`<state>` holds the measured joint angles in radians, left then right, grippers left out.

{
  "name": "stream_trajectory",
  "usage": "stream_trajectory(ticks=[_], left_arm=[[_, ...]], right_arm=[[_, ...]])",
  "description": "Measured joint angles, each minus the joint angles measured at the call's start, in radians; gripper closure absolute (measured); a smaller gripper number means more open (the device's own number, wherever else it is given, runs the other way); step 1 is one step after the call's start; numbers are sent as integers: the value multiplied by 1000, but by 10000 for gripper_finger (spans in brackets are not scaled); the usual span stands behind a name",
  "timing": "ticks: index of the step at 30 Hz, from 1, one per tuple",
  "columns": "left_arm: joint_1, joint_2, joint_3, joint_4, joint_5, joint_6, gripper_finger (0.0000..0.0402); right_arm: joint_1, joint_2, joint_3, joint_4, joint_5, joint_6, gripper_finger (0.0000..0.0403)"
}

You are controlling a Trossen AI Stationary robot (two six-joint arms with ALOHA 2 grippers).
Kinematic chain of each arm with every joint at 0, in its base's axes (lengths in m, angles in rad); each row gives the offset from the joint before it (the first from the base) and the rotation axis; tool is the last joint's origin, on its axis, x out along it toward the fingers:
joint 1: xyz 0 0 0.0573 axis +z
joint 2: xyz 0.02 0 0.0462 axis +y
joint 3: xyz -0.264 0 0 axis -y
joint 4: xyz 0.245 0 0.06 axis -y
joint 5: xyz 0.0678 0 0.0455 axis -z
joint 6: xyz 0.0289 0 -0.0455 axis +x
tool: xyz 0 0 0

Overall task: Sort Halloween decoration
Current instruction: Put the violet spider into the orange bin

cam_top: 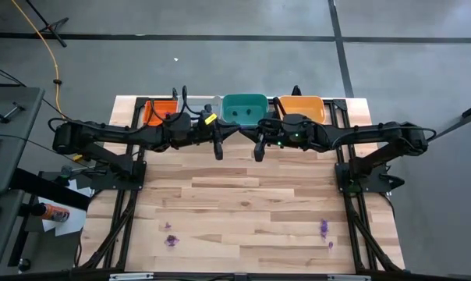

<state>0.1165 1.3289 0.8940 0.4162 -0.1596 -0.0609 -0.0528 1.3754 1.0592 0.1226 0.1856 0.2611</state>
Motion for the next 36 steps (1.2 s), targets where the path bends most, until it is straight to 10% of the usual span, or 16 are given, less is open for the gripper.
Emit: stream_trajectory(ticks=[5,17,25,30,36], left_arm=[[1,-4,0,-12,-9,7,400],[50,-217,0,-479,-202,-3,401],[135,-396,0,-1064,-529,-404,401],[280,-377,0,-1373,-524,-638,401],[494,-268,-69,-1329,-369,-575,401]], right_arm=[[-3,-1,0,-5,5,0,382],[-19,-118,1,-250,123,-7,182],[-19,-159,0,-423,189,78,169],[-19,-150,0,-440,249,97,169],[-47,-144,0,-428,289,98,169]])
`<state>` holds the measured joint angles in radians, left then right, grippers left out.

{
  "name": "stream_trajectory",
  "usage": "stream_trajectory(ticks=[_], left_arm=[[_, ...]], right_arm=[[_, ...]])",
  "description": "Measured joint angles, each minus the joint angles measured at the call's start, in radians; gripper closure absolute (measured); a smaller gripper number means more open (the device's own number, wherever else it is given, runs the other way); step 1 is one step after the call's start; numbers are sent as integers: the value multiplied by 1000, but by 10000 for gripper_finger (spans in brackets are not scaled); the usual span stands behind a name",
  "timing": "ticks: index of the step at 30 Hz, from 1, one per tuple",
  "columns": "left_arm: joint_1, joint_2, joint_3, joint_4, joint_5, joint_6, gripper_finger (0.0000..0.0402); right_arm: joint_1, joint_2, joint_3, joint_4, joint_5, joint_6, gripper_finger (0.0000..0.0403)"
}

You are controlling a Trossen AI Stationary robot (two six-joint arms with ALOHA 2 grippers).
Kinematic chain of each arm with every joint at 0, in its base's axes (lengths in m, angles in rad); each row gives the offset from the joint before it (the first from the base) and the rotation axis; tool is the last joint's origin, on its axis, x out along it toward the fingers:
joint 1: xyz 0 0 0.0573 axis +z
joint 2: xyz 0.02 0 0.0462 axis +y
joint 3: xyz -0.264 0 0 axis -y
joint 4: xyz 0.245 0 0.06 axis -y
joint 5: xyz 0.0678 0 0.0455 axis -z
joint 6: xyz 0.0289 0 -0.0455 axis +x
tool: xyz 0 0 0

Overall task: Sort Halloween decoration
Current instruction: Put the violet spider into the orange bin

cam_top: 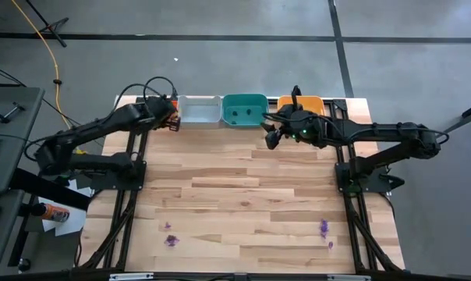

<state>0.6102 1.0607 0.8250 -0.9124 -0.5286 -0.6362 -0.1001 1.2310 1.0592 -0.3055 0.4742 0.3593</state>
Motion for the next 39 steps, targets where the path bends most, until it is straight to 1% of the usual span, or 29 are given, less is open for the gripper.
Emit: stream_trajectory(ticks=[3,8,10,12,13,15,17,20,23,26,31,35,39], left_arm=[[83,71,-29,59,37,11,401],[206,164,-57,180,11,12,401],[239,196,-58,224,-3,-2,401],[227,220,-58,244,-54,-48,401],[219,236,-57,260,-61,-64,401],[214,271,-58,273,-42,-66,400],[220,290,-58,271,-45,-67,395],[219,317,-58,257,-43,-67,379],[218,315,-58,261,-43,-72,356],[219,301,-58,260,-64,-95,329],[222,261,-58,268,-50,-116,284],[203,191,-58,275,67,-145,256],[131,83,-58,323,153,-146,241]], right_arm=[[-16,-1,0,0,-11,8,169],[-19,-1,0,-5,-15,7,169],[-19,-1,0,-4,-15,2,169],[-19,-1,0,-6,-15,2,169],[-20,-1,0,-6,-15,3,169],[-20,-1,0,-10,-15,3,169],[-20,-1,0,-11,-15,3,169],[-20,-1,0,-12,-15,3,169],[-20,-1,0,-13,-18,1,169],[-20,-1,0,-21,-18,-2,169],[-20,-1,0,-30,-18,-28,169],[-20,-1,0,-30,-11,-39,169],[-20,-2,0,-32,-15,-66,169]])
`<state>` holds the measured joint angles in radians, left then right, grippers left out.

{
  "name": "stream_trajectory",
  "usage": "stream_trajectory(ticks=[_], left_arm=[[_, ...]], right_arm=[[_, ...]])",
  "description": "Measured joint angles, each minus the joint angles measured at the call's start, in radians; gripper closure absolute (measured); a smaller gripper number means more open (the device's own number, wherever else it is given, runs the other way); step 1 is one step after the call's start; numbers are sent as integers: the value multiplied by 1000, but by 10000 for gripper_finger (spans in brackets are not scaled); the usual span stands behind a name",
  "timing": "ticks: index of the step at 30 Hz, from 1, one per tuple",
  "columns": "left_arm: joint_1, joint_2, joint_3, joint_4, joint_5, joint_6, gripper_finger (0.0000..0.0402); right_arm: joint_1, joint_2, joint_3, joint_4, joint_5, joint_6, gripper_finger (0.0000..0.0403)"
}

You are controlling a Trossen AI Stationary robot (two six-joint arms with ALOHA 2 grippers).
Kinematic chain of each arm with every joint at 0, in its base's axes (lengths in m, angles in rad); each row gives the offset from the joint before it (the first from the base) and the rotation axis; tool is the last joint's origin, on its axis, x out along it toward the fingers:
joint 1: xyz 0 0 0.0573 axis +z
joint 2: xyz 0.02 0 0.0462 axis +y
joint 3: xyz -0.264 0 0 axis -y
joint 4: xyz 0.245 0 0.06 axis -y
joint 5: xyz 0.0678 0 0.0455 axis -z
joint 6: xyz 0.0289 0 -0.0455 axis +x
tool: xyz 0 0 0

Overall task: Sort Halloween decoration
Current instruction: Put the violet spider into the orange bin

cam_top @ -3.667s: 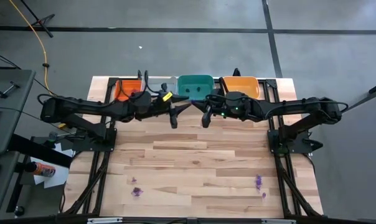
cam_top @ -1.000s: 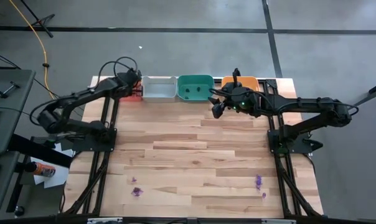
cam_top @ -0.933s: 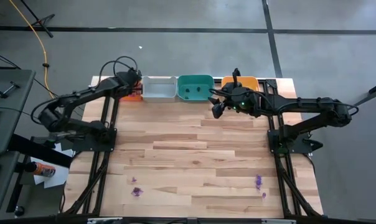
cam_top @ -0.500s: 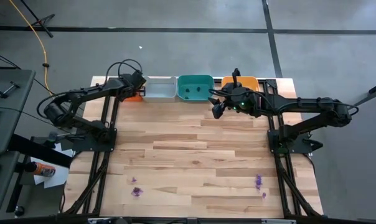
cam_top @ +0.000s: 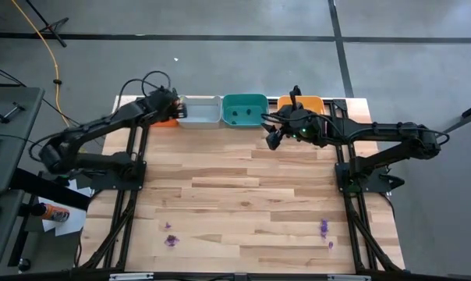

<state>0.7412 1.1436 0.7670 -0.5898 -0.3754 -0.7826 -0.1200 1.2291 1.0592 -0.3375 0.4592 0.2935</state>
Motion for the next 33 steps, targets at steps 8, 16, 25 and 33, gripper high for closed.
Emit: stream_trajectory(ticks=[8,16,25,33], left_arm=[[-276,-231,0,385,181,85,240],[-525,-266,1,698,416,197,238],[-627,-218,1,794,412,252,238],[-587,-181,1,827,288,424,238]], right_arm=[[0,-1,0,-42,-273,-59,169],[22,0,0,-54,-615,80,169],[228,1,-91,-172,-808,419,169],[515,8,-363,-157,-820,1141,169]])
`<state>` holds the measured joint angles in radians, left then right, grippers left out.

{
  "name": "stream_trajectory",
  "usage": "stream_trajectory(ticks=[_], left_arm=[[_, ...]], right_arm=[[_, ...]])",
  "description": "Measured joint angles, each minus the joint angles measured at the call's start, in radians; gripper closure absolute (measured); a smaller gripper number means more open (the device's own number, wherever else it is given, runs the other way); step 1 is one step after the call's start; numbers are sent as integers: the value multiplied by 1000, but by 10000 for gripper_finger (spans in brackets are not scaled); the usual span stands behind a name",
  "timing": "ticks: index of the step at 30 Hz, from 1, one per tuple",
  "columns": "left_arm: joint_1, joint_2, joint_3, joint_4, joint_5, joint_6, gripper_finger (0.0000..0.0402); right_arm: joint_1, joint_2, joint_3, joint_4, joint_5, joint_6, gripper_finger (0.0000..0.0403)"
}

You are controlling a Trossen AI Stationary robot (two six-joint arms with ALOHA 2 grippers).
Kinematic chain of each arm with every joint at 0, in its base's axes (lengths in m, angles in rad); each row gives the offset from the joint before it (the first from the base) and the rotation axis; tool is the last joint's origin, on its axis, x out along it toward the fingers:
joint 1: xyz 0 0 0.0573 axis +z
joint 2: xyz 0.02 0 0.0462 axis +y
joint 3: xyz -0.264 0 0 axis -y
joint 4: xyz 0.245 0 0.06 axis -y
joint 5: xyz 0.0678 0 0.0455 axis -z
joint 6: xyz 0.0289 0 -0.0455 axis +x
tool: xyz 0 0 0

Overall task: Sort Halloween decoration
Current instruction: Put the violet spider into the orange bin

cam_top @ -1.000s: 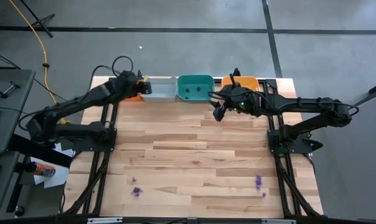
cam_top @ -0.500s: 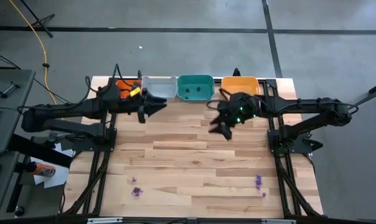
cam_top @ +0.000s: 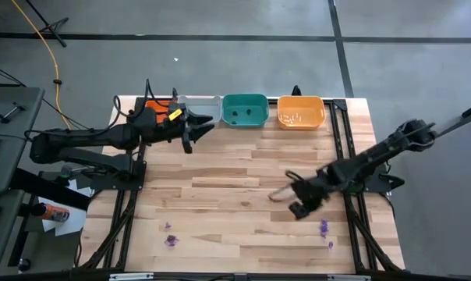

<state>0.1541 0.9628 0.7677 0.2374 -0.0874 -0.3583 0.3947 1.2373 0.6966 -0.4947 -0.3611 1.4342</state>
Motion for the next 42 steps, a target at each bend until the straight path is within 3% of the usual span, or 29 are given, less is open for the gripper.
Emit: stream_trajectory(ticks=[6,15,22,33,37,42], left_arm=[[38,31,0,24,-15,19,238],[69,75,0,151,15,157,238],[67,75,0,147,105,158,238],[68,75,0,148,101,152,238],[68,75,0,150,92,152,238],[69,75,0,157,-21,151,238]], right_arm=[[214,0,-72,4,-9,492,169],[335,1,-72,-178,120,819,169],[339,31,-81,-217,124,836,169],[338,110,-147,-105,85,838,177],[350,141,-152,-85,78,822,225],[350,153,-151,-77,93,768,332]])
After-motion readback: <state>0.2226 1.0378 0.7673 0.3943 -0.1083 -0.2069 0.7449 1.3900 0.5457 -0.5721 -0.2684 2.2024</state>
